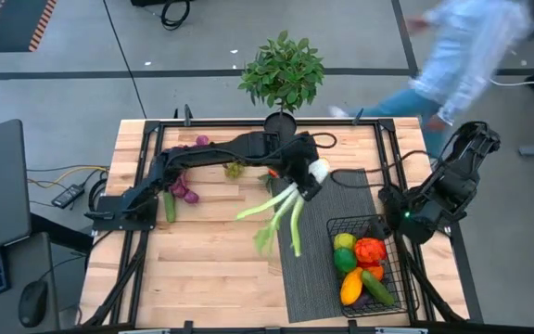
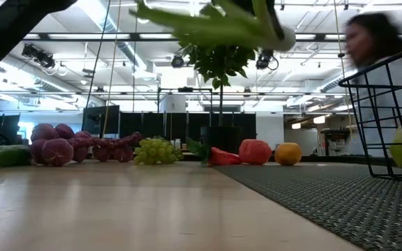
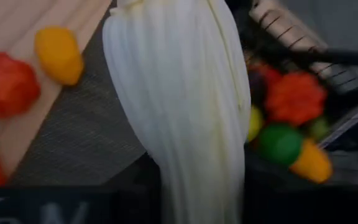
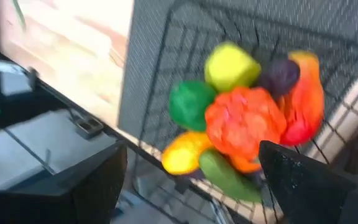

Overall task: Build produce basket
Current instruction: Put the lettuce into the black wire basket

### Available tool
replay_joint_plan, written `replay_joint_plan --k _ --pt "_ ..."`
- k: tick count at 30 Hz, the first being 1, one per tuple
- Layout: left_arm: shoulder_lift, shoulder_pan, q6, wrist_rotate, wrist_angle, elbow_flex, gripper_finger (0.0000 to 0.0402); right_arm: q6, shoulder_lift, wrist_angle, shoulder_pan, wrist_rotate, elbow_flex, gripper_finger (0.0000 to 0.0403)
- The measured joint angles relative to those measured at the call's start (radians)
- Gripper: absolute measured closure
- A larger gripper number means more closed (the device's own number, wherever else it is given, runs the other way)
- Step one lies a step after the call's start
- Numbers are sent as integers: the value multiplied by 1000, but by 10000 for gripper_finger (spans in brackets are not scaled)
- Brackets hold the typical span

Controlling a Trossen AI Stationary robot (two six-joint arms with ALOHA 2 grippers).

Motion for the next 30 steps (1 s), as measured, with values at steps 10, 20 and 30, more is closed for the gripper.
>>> replay_joint_plan --k 10,20,30 --pt "-29 -54 -329 36 304 -1 262 -205 -94 -43 -43 25 0 37" --pt "-28 -143 -638 -336 498 -1 261 -543 -237 -73 -50 -82 0 37" --pt "-27 -248 -852 -565 718 -124 258 -761 -321 -80 -51 -46 0 37"
